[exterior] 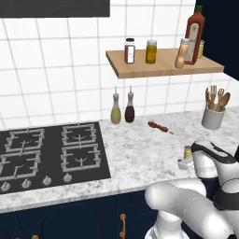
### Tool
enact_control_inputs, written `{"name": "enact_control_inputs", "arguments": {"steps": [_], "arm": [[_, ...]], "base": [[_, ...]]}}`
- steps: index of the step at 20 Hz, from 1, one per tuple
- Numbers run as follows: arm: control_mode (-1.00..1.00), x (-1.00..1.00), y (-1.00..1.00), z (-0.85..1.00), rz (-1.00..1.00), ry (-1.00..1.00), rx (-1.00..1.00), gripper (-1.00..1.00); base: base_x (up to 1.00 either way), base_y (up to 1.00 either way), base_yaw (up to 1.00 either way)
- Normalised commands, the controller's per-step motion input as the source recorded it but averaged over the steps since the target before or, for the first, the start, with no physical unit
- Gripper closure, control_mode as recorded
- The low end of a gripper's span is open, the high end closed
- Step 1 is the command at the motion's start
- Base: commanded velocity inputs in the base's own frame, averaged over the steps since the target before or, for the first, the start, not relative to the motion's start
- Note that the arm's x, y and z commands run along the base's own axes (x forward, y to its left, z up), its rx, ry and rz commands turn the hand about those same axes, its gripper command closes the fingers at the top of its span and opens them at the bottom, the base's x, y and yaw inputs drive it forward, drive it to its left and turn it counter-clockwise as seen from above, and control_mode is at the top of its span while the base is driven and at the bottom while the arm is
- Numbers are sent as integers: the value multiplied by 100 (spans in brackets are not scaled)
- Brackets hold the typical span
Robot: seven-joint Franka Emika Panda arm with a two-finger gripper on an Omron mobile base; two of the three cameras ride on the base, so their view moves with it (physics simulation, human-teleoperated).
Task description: Put the shaker and condiment bottle from the counter next to their counterparts in the cabinet.
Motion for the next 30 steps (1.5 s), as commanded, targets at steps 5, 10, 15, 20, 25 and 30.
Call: {"name": "enact_control_inputs", "arguments": {"steps": [5,10,15,20,25,30], "arm": [[-100,24,2,-9,0,0,0,-100],[-100,9,0,-5,0,0,0,-100],[-100,9,2,-6,-1,0,0,100],[-100,9,3,-3,-2,0,0,100],[-100,0,0,0,-1,-4,0,100],[-100,0,0,27,-10,-10,0,100]], "base": [[0,0,0],[0,0,0],[0,0,0],[0,0,0],[0,0,0],[0,0,0]]}}
